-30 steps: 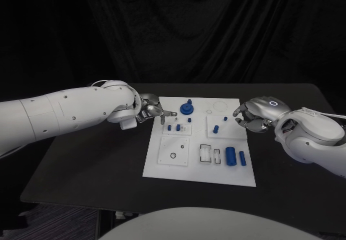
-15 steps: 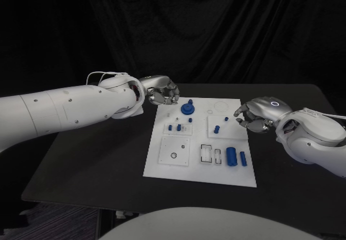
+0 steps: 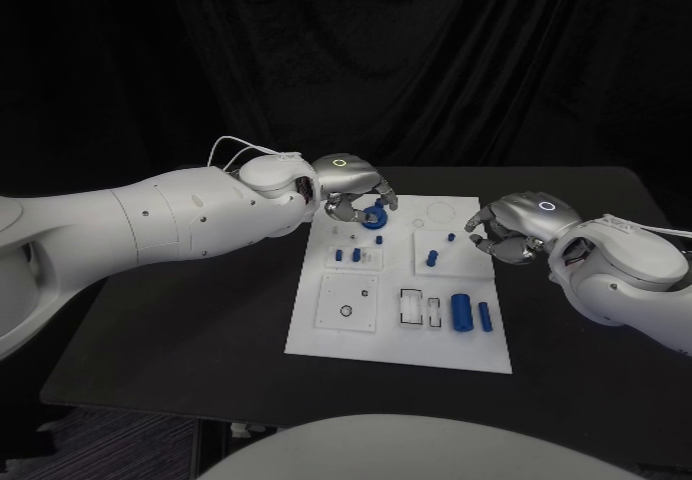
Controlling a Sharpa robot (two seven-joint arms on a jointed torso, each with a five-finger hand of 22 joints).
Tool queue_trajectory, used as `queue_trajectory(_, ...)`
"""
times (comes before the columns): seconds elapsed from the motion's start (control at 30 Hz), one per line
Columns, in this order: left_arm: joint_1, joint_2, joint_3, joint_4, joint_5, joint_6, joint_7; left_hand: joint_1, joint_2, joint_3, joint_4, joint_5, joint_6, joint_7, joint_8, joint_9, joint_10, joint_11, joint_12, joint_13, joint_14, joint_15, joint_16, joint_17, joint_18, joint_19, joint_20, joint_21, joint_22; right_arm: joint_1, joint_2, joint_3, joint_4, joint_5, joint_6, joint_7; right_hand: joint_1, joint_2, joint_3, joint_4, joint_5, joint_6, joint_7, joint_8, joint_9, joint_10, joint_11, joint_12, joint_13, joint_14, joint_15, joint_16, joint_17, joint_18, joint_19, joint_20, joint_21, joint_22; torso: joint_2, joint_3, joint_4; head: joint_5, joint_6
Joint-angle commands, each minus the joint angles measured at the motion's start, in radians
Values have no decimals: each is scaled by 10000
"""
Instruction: Assemble the parts on the task board
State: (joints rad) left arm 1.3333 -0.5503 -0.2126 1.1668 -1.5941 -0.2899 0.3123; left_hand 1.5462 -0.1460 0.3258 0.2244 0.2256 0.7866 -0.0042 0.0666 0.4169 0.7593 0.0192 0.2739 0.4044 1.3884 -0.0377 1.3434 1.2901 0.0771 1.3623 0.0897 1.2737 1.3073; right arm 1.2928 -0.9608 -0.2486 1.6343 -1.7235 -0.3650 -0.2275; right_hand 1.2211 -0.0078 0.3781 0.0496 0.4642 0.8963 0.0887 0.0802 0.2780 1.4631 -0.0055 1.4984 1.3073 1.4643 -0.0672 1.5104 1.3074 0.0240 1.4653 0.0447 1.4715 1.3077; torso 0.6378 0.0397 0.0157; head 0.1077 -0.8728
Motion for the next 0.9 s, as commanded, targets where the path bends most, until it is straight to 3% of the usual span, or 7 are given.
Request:
queue_trajectory(0.03,-53,168,12,-179,-961,-72,235,-131,-28,-55,-56,-72,1,-82,-26,-149,16,105,-27,-132,21,74,-54,-34,-56,122,2,-8,1664,-21,3,6,5,-29,-214,-35,-51,74,57,13,57,73,16,-23,-9,485,-50,-39,1852,822,-62,-22,1477,26,551,-70,-23,2279,0,15,12,-21,2)
queue_trajectory(0.1,-102,283,13,-299,-1213,93,127,-242,-36,-150,-90,-179,38,-74,-12,-284,85,173,6,-230,35,120,-46,-75,-66,169,-6,20,1681,-21,6,6,7,-29,-255,-26,-51,74,57,13,57,73,16,-23,-9,485,-50,-39,1852,822,-62,-22,1477,26,551,-70,-23,2279,-3,20,13,-19,2)
queue_trajectory(0.2,-177,418,13,-449,-1432,297,-7,-468,5,-367,-111,-545,217,-175,33,-541,457,123,273,-297,281,92,242,122,-117,372,-26,229,1762,-21,10,6,12,-29,-345,-1,-56,65,56,10,72,80,16,-20,-8,473,-50,-54,1837,821,-62,-24,1472,27,548,-70,-28,2278,-8,19,25,-34,2)
queue_trajectory(0.3,-265,528,14,-581,-1550,492,-150,-581,25,-481,-114,-598,383,-59,70,-664,580,184,388,-326,675,55,737,641,-123,422,-52,251,1774,-21,20,7,19,-29,-411,30,-57,62,56,8,76,82,16,-20,-8,476,-50,-51,1840,824,-63,-18,1483,25,552,-70,-20,2280,-9,17,20,-46,2)
queue_trajectory(0.5,-418,812,15,-954,-1635,869,-299,-752,39,-596,-71,-634,541,18,110,-736,705,206,449,-363,710,63,794,640,-126,451,-69,250,1777,-21,36,7,11,-29,-411,42,-57,62,56,8,76,82,16,-20,-8,476,-50,-51,1840,824,-63,-18,1483,25,552,-70,-20,2280,-10,5,34,-47,2)
queue_trajectory(0.63,-516,934,15,-1109,-1653,911,-326,-750,53,-610,-99,-598,683,53,160,-750,777,185,478,-376,709,55,804,626,-126,458,-75,242,1777,-21,41,8,26,-29,-413,51,-57,62,56,8,76,82,16,-20,-8,476,-50,-51,1840,824,-63,-18,1483,25,552,-70,-20,2280,0,1,4,-64,2)
queue_trajectory(0.9,-595,1074,16,-1265,-1662,674,-331,-621,124,-515,-246,-133,821,56,158,-829,918,176,568,-355,676,38,809,564,-116,441,-92,175,1765,-20,22,8,48,-29,-352,34,-57,58,60,2,97,88,16,-17,-8,473,-51,-54,1837,824,-63,-17,1485,24,555,-70,-16,2282,-8,9,27,-96,2)
